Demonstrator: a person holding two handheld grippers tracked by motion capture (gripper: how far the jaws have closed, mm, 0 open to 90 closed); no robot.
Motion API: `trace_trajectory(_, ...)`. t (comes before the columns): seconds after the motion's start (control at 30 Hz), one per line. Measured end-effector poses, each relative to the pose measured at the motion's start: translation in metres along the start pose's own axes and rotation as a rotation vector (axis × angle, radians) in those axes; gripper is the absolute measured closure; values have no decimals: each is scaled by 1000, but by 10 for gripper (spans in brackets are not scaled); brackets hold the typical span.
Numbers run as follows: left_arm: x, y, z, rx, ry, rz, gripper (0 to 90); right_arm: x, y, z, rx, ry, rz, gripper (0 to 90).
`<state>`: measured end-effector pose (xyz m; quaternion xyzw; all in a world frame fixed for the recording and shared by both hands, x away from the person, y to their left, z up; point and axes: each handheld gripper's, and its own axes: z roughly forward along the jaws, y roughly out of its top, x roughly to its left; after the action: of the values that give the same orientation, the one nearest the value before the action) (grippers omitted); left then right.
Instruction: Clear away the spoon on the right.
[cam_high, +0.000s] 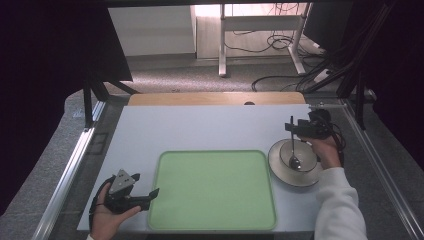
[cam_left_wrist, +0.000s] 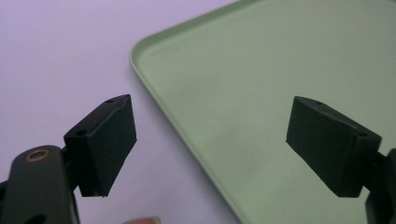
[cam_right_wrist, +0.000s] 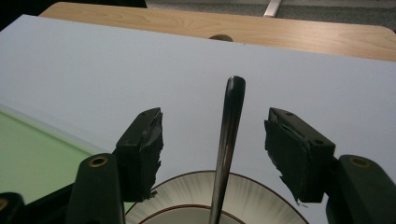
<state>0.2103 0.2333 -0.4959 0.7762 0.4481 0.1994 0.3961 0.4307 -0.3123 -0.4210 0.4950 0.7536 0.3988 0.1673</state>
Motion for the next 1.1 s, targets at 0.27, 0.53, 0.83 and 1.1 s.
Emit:
trace_trajectory(0.27,-1,0,0,2,-3,10,156,-6,-5,10,19,15,14,445)
trace_trajectory(0.53,0,0,1,1,-6,2,156,-12,-8,13,34,65,45,575)
trace_trajectory(0.83,1,-1,0,-4,-6,-3,154,-15,-11,18,70,105,69,769)
trace_trajectory(1.1,2,-1,-1,-5,-2,-1,154,-16,-10,16,61,107,75,835)
